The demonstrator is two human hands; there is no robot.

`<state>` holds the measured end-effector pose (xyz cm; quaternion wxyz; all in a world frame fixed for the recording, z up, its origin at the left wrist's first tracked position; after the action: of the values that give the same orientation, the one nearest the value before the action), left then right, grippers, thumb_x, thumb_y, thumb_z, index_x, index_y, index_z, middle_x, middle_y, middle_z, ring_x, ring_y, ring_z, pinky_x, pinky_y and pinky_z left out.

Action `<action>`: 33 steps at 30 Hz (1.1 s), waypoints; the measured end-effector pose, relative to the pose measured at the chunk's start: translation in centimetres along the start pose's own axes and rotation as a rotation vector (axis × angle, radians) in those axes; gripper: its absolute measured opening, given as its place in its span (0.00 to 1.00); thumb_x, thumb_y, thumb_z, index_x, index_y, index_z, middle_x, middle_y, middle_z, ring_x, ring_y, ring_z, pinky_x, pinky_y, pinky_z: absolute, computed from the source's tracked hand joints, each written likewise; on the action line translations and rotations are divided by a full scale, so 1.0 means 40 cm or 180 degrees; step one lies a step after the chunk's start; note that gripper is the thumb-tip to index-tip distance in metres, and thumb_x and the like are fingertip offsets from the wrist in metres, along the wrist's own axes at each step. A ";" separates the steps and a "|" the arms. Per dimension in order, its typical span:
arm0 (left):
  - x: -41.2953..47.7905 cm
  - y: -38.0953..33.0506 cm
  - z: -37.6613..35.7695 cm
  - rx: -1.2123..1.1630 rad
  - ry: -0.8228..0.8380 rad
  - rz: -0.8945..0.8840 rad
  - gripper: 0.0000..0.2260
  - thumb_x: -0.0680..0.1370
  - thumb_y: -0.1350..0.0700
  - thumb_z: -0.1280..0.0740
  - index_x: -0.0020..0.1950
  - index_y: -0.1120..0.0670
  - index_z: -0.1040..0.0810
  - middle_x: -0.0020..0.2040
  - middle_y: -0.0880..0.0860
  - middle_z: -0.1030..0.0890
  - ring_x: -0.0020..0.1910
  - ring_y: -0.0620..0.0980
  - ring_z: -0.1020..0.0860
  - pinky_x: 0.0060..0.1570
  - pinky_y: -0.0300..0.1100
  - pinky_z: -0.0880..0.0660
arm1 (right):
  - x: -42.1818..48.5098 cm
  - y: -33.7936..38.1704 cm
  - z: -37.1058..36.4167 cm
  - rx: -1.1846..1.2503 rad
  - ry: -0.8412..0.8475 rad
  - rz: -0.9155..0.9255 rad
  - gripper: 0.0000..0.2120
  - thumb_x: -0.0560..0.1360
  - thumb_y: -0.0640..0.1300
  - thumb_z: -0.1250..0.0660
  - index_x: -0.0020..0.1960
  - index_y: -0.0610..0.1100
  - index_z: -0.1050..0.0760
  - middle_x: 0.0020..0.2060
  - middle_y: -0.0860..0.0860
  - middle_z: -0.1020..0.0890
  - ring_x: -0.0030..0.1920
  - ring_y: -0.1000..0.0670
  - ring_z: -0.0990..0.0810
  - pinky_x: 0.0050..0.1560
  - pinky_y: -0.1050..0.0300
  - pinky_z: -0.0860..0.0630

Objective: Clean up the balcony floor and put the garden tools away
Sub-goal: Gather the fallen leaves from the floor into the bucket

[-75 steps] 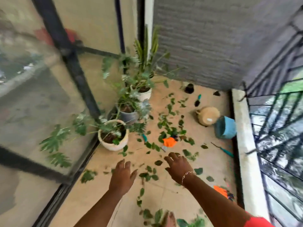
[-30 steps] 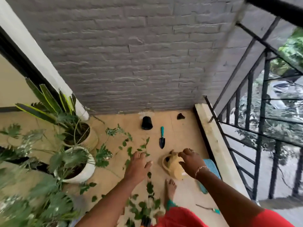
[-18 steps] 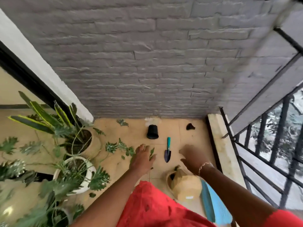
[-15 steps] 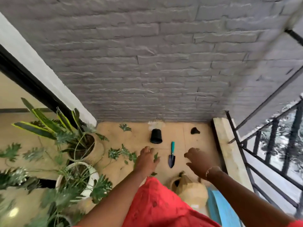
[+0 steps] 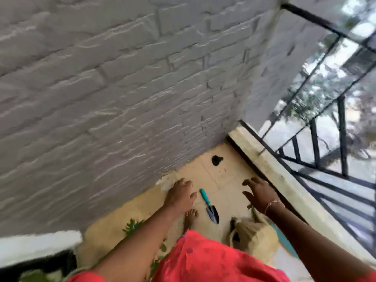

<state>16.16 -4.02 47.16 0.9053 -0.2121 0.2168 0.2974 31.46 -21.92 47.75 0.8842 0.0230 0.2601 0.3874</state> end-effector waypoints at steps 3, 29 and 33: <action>0.089 -0.029 0.057 0.0273 0.0215 -0.0519 0.14 0.80 0.49 0.41 0.62 0.55 0.29 0.63 0.55 0.30 0.63 0.54 0.31 0.58 0.46 0.31 | 0.001 -0.008 -0.006 0.0412 -0.0162 -0.0608 0.16 0.77 0.50 0.39 0.64 0.48 0.29 0.62 0.48 0.27 0.60 0.45 0.27 0.58 0.56 0.30; -0.069 -0.249 -0.200 0.1917 0.1450 -0.3781 0.14 0.80 0.49 0.40 0.61 0.55 0.27 0.59 0.54 0.25 0.57 0.51 0.27 0.53 0.42 0.31 | -0.698 0.326 -0.497 0.3032 -0.1983 -0.5033 0.11 0.76 0.37 0.39 0.57 0.41 0.25 0.55 0.42 0.24 0.54 0.42 0.24 0.53 0.51 0.27; -0.136 -0.150 -0.203 0.1716 0.1566 -0.3902 0.13 0.80 0.50 0.39 0.60 0.56 0.26 0.58 0.54 0.25 0.57 0.51 0.27 0.52 0.41 0.33 | -0.732 0.475 -0.528 0.3075 -0.2324 -0.5291 0.13 0.76 0.37 0.39 0.59 0.38 0.26 0.57 0.40 0.24 0.55 0.41 0.24 0.56 0.52 0.29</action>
<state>13.81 -15.02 44.89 0.8553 -0.1255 0.3225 -0.3856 -7.95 -32.42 47.04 0.7945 0.3054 0.0372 -0.5236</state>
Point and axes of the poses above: each hand's wrist, its own x-axis towards the middle knuckle, its own z-axis out of the back of the hand, y = z × x, the point moved 8 cm from there along x, towards the middle knuckle
